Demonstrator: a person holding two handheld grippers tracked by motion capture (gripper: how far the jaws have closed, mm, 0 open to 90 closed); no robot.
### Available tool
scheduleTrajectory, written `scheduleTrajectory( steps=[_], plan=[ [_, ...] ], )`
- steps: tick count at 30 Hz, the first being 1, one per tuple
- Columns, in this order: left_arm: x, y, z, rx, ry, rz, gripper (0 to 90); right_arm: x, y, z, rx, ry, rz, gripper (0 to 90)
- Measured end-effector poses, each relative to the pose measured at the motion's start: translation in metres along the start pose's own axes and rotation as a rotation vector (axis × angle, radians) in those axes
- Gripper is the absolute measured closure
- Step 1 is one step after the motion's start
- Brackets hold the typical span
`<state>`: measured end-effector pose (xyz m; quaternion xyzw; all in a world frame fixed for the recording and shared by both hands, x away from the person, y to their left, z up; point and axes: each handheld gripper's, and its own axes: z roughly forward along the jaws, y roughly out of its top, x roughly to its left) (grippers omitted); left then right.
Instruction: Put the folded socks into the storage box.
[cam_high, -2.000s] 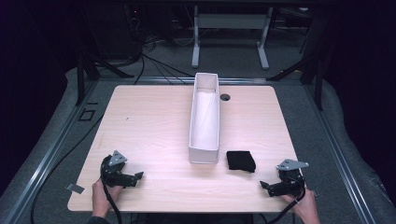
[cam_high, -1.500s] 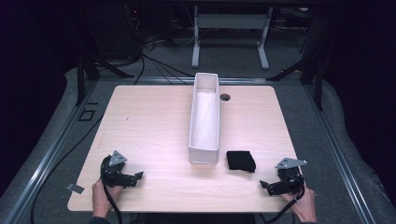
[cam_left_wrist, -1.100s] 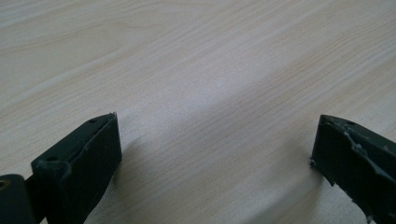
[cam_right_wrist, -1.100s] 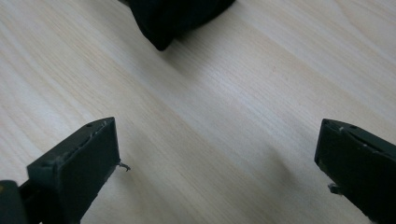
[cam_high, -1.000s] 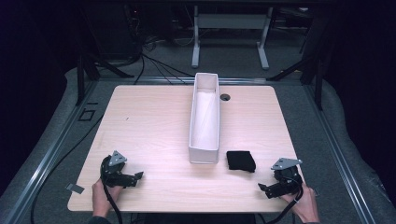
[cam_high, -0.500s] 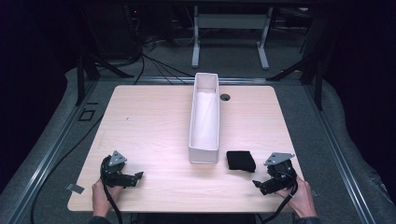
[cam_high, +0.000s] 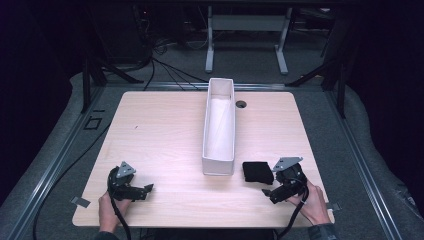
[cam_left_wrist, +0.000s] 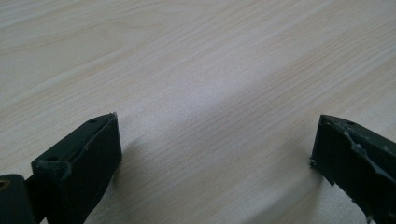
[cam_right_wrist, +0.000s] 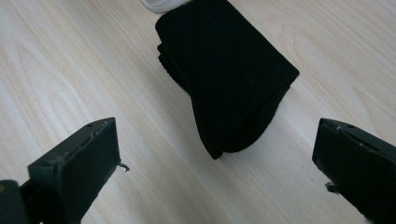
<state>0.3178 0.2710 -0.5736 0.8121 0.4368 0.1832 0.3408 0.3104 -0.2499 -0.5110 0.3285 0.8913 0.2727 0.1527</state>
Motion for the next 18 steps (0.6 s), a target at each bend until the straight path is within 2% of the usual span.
scheduleTrajectory(
  steps=[1,5,18],
  plan=[
    [0.000,0.000,0.000,0.000,0.000,0.000,1.5,0.000,0.002,-0.001,0.020,0.008,-0.009,0.7],
    [0.000,0.000,0.000,0.000,0.000,0.000,1.5,0.000,0.006,0.001,0.003,0.013,-0.017,1.1],
    [0.000,0.000,0.000,0.001,0.002,0.002,1.6,-0.001,0.022,0.007,0.015,0.021,-0.044,1.3]
  ],
)
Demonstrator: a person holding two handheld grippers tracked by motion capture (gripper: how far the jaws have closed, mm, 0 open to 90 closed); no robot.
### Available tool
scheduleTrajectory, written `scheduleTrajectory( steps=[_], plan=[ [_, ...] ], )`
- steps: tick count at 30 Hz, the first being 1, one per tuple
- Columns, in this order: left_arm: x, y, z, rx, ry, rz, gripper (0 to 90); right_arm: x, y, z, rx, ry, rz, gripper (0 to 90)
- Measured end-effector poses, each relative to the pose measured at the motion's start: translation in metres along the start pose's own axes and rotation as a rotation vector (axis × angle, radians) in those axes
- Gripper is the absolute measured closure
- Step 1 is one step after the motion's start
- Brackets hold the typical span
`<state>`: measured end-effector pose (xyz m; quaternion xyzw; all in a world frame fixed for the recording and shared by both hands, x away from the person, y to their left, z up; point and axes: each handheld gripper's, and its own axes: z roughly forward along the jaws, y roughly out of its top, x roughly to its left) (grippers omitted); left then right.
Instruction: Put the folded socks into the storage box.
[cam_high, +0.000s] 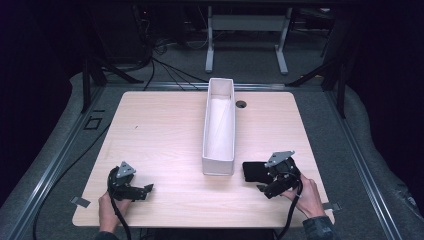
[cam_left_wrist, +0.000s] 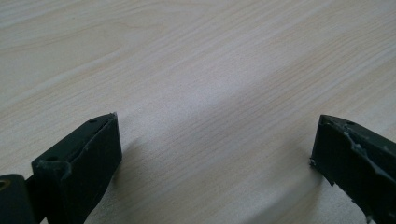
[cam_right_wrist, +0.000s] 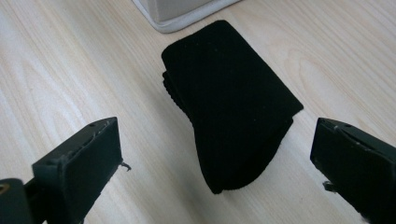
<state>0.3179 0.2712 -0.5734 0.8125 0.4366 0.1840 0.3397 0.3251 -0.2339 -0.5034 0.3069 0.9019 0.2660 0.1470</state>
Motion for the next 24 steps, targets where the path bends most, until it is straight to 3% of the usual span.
scheduleTrajectory(
  steps=[5,6,13,17,20,24],
  plan=[
    [0.000,0.000,0.000,0.001,0.002,-0.001,1.6,0.000,0.006,0.004,-0.002,0.027,-0.017,1.7],
    [0.000,0.000,0.000,0.001,0.003,0.000,1.6,0.001,0.008,0.003,0.014,0.025,-0.021,2.1],
    [0.000,0.000,0.000,0.000,0.004,-0.004,1.6,0.002,0.013,0.009,-0.006,0.026,-0.024,8.2],
    [0.000,0.000,0.000,0.000,0.004,-0.004,1.6,0.003,0.017,0.015,0.007,0.011,-0.034,13.9],
    [0.000,0.000,0.000,0.000,0.004,-0.005,1.6,0.001,0.018,0.020,0.044,0.026,-0.025,16.4],
    [0.000,0.000,0.000,0.000,0.005,-0.005,1.6,0.001,0.017,0.028,0.046,0.030,-0.016,20.0]
  ],
)
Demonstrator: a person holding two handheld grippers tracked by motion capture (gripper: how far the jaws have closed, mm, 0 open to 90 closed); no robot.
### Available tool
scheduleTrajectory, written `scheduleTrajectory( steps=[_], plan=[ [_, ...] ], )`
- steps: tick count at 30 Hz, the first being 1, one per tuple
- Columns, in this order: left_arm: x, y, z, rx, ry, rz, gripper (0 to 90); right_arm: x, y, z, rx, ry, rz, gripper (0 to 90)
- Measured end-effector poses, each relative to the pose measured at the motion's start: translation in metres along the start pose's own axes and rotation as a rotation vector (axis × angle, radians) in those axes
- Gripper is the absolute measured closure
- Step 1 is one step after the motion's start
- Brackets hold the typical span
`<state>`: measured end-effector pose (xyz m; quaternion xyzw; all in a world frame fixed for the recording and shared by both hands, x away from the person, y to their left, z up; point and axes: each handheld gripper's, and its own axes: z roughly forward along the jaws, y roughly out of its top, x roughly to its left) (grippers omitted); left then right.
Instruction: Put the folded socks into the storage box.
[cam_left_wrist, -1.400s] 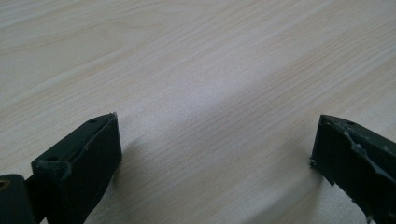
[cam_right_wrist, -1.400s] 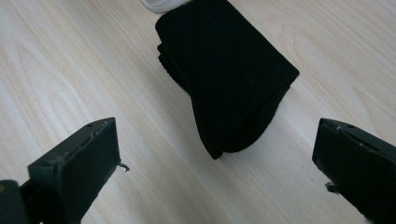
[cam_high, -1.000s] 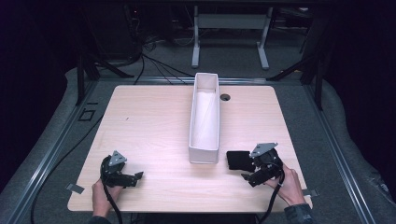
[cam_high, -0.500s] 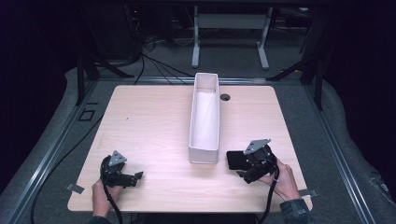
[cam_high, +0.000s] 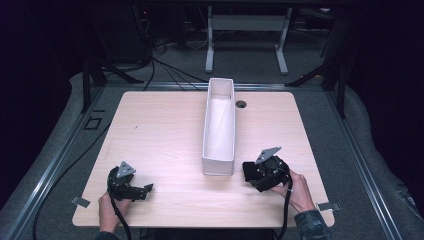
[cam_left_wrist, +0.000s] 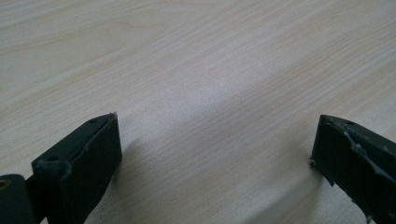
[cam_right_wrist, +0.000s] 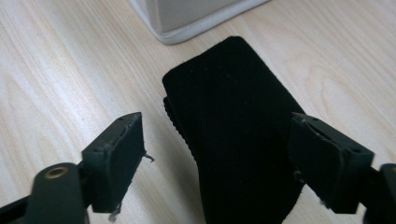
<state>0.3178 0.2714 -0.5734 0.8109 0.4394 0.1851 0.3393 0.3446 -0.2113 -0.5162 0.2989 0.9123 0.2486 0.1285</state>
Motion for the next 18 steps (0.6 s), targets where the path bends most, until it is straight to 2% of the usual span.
scheduleTrajectory(
  steps=[6,7,8,9,12,13,15,18],
  plan=[
    [0.000,0.000,0.000,0.000,0.001,0.001,1.6,-0.003,-0.001,0.006,0.031,-0.015,0.011,26.9],
    [0.000,0.000,0.000,0.001,0.001,0.000,1.6,-0.003,-0.001,0.008,0.043,-0.042,0.012,27.6],
    [0.000,0.000,0.000,0.000,0.002,0.000,1.6,-0.004,-0.001,0.009,0.041,-0.019,0.022,28.4],
    [0.000,0.000,0.000,0.001,0.002,0.000,1.6,-0.003,-0.001,0.011,0.043,-0.055,0.011,30.5],
    [0.000,0.000,0.000,0.000,0.003,-0.001,1.6,-0.002,-0.001,0.014,0.058,-0.061,-0.012,30.7],
    [0.000,0.000,0.000,0.001,0.003,-0.001,1.6,0.002,-0.001,0.016,0.065,-0.099,-0.025,32.4],
    [0.000,0.000,0.000,0.000,0.003,-0.001,1.6,0.002,0.000,0.017,0.063,-0.106,-0.030,33.4],
    [0.000,0.000,0.000,0.000,0.003,-0.001,1.6,0.002,-0.001,0.016,0.058,-0.128,-0.031,40.2]
  ],
)
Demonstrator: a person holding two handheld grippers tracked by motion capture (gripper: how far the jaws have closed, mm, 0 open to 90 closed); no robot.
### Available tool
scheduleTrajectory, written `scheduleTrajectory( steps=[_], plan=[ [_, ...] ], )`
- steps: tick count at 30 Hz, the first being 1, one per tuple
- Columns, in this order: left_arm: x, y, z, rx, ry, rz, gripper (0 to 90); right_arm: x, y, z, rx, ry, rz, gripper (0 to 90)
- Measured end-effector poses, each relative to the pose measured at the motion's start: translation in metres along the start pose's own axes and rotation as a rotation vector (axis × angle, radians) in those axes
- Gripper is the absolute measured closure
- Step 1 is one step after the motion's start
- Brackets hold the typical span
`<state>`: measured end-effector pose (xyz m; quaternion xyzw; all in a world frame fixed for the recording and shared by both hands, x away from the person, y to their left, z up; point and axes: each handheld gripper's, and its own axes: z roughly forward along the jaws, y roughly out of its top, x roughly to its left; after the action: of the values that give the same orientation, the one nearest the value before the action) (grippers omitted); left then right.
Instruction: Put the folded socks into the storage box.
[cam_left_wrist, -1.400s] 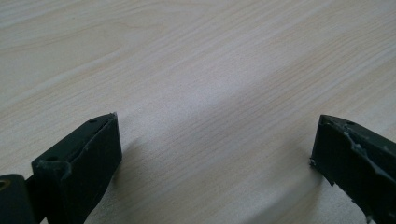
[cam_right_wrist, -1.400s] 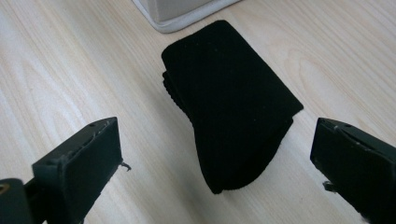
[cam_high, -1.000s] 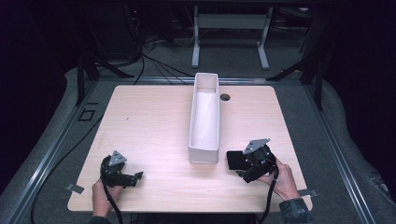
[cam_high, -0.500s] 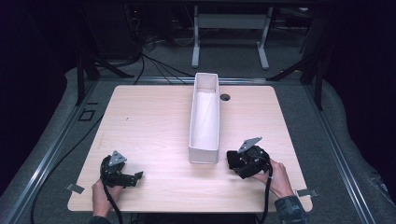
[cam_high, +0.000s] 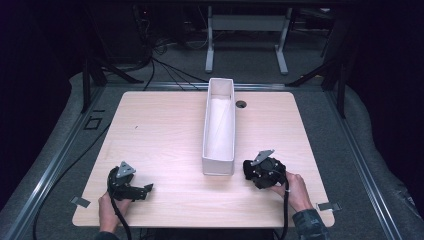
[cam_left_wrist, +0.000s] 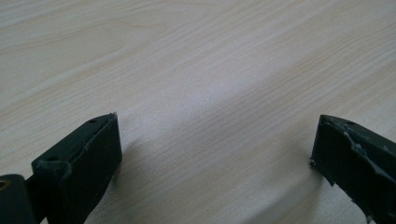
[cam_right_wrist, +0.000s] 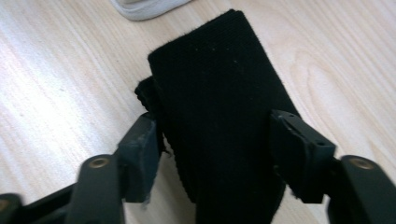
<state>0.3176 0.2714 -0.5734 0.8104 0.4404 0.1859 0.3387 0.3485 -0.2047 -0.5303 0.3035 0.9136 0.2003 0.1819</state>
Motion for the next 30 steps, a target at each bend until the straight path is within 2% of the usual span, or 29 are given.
scheduleTrajectory(
  steps=[15,25,28,29,30],
  plan=[
    [0.000,0.000,0.000,0.000,0.000,0.000,1.6,-0.005,0.000,-0.009,-0.022,0.005,0.000,63.4],
    [0.000,0.000,0.000,0.001,0.000,0.001,1.6,-0.008,0.001,-0.015,-0.043,0.002,0.011,67.3],
    [0.000,0.000,0.000,0.000,0.000,0.000,1.6,-0.010,0.002,-0.018,-0.030,-0.001,0.008,67.5],
    [0.000,0.000,0.000,0.000,0.000,0.000,1.6,-0.010,0.001,-0.018,-0.045,-0.005,0.009,67.5],
    [0.000,0.000,0.000,0.000,0.000,0.000,1.6,-0.010,0.002,-0.021,-0.031,0.005,0.011,67.6]
  ],
)
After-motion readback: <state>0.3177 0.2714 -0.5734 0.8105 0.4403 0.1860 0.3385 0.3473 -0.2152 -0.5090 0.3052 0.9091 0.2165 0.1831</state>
